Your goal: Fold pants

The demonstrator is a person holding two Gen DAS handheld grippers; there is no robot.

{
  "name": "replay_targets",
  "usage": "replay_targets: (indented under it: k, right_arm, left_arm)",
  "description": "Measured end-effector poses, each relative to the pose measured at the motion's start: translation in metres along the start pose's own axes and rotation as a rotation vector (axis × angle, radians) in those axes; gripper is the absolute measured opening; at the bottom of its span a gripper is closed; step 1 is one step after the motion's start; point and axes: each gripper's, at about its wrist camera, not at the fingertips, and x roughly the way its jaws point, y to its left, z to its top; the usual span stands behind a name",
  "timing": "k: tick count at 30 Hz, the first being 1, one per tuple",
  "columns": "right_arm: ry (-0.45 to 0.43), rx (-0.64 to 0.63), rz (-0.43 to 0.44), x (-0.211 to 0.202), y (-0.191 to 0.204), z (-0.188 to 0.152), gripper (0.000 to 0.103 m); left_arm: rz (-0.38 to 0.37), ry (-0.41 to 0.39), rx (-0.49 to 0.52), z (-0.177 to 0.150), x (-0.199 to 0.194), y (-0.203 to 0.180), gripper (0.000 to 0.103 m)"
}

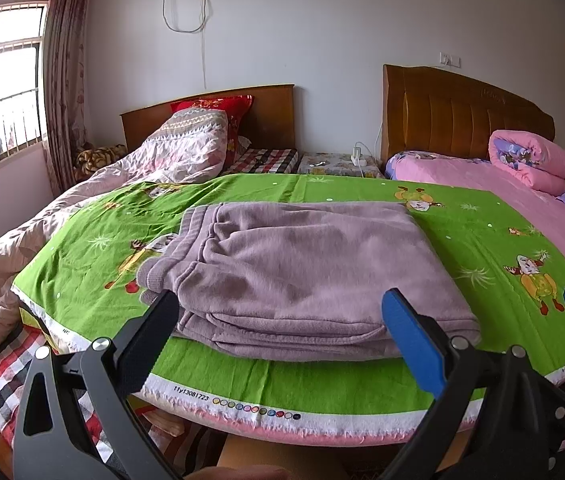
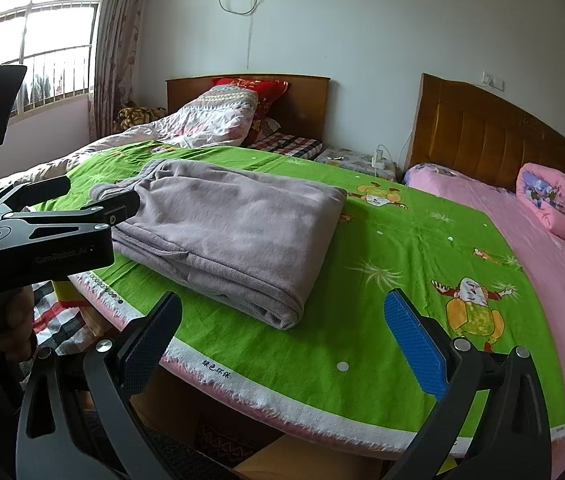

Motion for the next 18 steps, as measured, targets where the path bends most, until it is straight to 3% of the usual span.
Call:
replay_targets:
  k: [18]
  right_arm:
    - [0.005,-0.002,0.004,0.001,0.0002,-0.0018,0.098]
  left_arm:
    - [-0.003,0.011,-0.006,-0.0009,0.0035,0.0028,0.101]
